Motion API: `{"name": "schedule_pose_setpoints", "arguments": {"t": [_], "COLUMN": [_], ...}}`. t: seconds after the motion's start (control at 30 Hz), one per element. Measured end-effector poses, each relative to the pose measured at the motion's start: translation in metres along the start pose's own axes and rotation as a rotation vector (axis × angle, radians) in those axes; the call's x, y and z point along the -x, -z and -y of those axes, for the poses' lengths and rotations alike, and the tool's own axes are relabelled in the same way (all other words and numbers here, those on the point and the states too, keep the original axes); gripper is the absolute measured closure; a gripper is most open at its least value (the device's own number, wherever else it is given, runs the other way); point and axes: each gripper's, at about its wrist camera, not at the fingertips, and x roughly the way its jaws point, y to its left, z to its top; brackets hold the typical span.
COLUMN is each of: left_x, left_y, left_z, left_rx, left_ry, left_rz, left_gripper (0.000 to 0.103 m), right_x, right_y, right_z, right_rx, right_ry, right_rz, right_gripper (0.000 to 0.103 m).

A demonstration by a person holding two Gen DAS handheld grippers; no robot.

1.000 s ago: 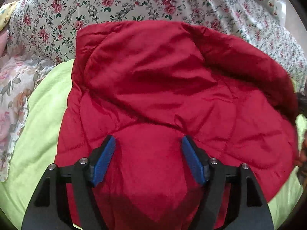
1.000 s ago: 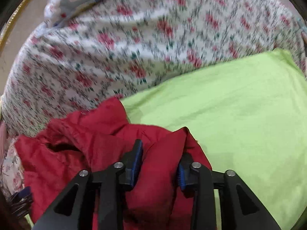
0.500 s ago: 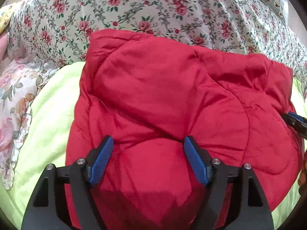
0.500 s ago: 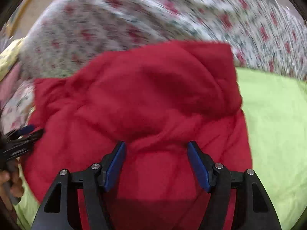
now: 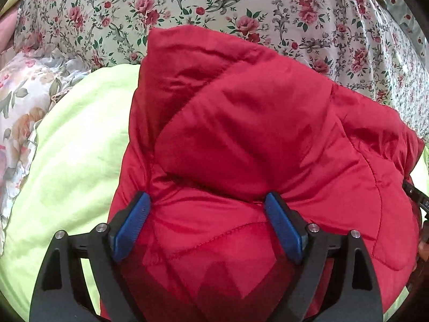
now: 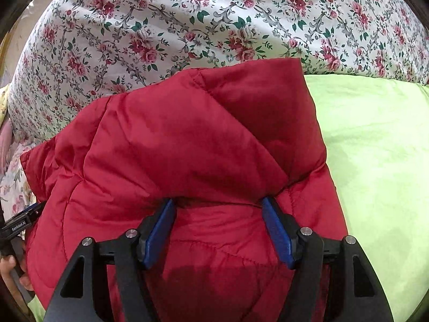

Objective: Fold large clothes

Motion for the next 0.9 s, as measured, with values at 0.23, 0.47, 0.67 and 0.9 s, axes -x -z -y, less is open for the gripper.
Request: {"name": "schedule_pose_setpoints", "arguments": {"t": [0.23, 0.47, 0.67, 0.9], "left_x": [0.008, 0.028, 0.052, 0.070], "left_y": [0.001, 0.007, 0.013, 0.008], "left_z": [-0.007, -0.016, -0.029, -0.061], "left_rx": [0.000, 0.023, 0.050, 0.118], "left_ry": [0.030, 0.093, 0.149, 0.169], "left_rz": [0.012, 0.028, 0.059, 0.080], "left_gripper": [0.014, 0.014, 0.014, 0.014], "right_x": [0.007, 0.049, 0.076, 0.094], "right_y": [0.002, 0.010, 0.021, 0.034], "right_z": [0.001, 0.000, 0.008, 0.039], "right_rx": [-0.014, -0.009, -0.008, -0.070], "right_ry": [-0.003, -0.013, -0.031, -0.051], "right_rz": [0.004, 0.060, 0.080, 0.076], "right_gripper": [0.035, 0.033, 0.033, 0.033]}}
